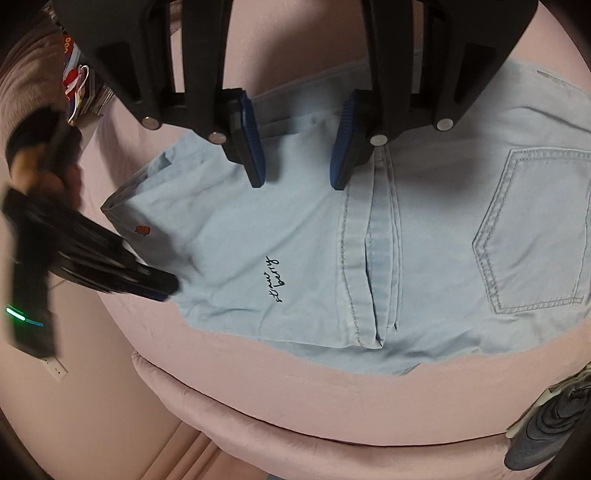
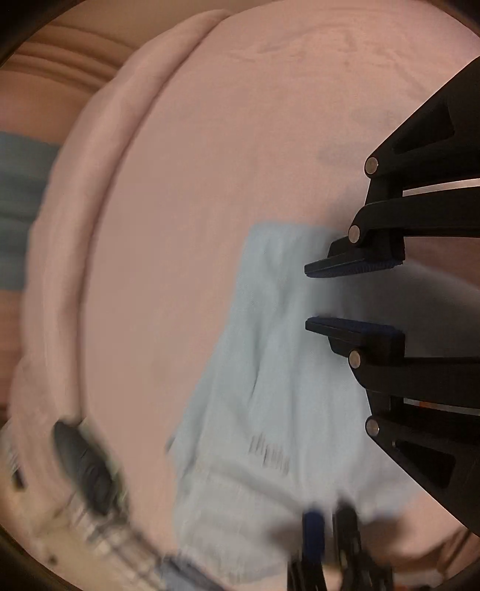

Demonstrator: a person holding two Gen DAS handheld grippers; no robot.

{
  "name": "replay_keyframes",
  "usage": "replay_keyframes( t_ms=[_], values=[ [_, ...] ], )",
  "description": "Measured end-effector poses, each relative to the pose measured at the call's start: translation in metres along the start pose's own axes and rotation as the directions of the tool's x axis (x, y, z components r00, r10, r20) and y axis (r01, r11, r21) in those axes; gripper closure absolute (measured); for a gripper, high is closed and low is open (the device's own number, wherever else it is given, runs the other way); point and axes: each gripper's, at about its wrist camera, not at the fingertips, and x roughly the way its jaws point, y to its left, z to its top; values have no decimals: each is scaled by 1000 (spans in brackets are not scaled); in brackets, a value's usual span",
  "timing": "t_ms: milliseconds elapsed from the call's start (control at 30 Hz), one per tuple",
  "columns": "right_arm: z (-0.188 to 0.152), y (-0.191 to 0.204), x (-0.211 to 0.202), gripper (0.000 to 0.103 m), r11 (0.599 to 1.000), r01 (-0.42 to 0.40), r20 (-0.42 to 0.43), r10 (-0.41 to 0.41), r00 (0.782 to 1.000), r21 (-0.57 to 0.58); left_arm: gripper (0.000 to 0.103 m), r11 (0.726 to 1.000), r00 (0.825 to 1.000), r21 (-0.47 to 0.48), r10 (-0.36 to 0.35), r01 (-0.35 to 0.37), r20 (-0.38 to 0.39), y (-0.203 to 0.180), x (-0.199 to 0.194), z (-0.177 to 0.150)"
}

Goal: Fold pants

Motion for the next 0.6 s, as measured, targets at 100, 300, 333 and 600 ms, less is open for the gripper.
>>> replay_keyframes(
  t_ms=[100,300,333,600],
  values=[
    [-20,21,-17,81,997,-27,-13,26,1000,-76,67,1000,1000,-8,-1,1,5,1,2,5],
    [-71,29,-11,81,992,10,-50,-17,999,-126,67,999,999,-17,-31,31,7,4,-1,-1],
    [-69,28,-11,81,991,9,-46,-15,999,-131,67,1000,1000,-14,-26,26,9,4,-2,-1],
    [-59,40,-15,81,996,-20,-63,14,998,-92,65,999,998,-19,-33,35,57,4,-20,-12]
  ],
)
